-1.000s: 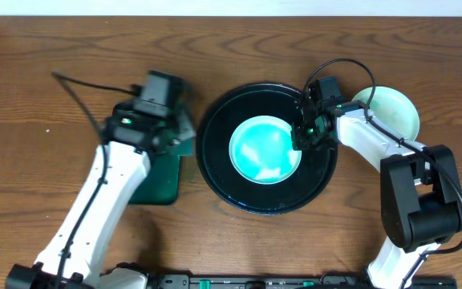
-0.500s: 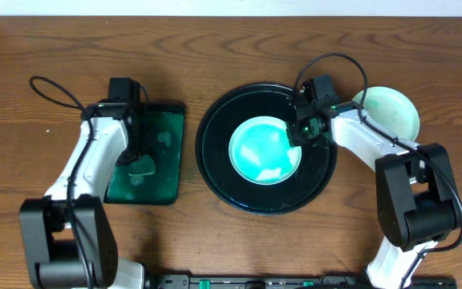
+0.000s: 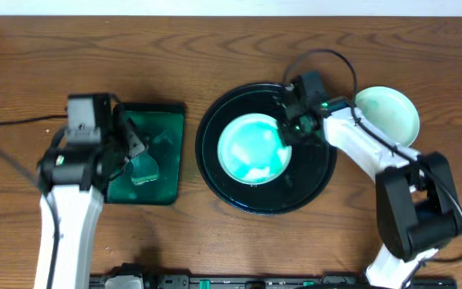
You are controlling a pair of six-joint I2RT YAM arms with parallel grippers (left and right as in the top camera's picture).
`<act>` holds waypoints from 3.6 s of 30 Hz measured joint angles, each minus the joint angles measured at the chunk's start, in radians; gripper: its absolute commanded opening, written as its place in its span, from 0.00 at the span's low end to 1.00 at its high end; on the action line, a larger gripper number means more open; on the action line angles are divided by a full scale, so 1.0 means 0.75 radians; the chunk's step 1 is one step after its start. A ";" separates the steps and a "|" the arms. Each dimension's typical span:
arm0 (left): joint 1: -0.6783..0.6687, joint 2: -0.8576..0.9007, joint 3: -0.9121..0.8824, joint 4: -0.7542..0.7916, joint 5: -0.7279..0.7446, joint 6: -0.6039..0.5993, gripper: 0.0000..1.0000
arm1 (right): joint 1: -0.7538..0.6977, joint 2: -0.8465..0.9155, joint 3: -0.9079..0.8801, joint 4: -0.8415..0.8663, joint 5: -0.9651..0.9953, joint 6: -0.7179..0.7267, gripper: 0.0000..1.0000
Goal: Clean dirty plates on tray and stack at the side
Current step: 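Return the sponge to the basin with the left gripper, then lift the pale green plate with the right gripper and tilt over basin, then carry the plate right and stack it on the plate pile, release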
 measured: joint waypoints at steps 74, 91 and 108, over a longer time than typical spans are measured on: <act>0.000 -0.340 0.000 -0.193 0.014 0.001 0.81 | 0.822 0.099 0.229 1.015 1.200 -0.578 0.01; 0.000 -0.340 0.000 -0.191 0.013 0.001 0.81 | -0.132 -0.194 0.223 0.205 -0.142 0.430 0.01; 0.000 -0.340 0.000 -0.192 0.013 0.001 0.82 | -1.234 -0.089 0.166 -0.382 -0.141 0.511 0.01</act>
